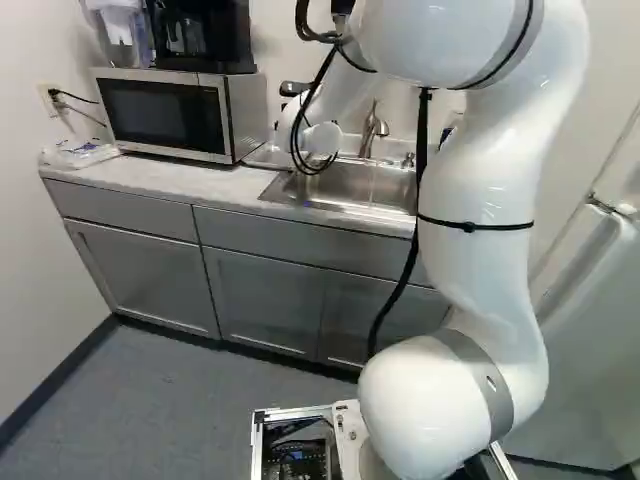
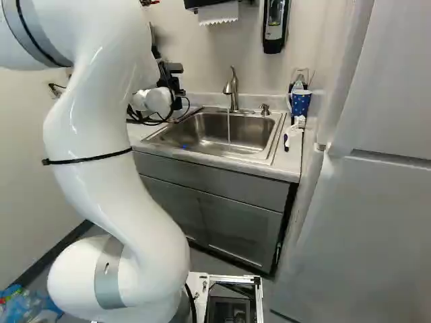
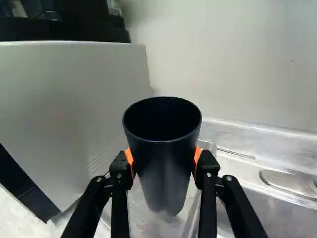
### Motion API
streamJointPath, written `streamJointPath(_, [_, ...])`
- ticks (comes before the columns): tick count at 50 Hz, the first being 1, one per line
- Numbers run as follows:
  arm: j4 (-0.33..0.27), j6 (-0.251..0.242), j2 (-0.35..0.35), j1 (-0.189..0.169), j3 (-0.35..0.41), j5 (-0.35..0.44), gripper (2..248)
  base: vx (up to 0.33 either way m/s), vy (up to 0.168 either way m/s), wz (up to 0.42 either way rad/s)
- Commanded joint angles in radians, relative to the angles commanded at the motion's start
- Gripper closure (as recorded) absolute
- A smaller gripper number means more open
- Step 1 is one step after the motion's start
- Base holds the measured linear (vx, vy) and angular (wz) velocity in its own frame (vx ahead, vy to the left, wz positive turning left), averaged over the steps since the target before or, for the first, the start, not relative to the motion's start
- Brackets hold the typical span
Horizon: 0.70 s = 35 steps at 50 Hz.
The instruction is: Rinse the cup and place it in the tray
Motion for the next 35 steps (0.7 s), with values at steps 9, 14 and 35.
streamJointPath(9, [0.0,0.0,-0.058,0.004,-0.051,0.0,124,0.0,0.0,0.0])
streamJointPath(14, [0.0,0.0,-0.088,0.004,-0.077,0.0,124,0.0,0.0,0.0])
streamJointPath(35, [0.0,0.0,-0.152,0.002,-0.127,0.0,124,0.0,0.0,0.0])
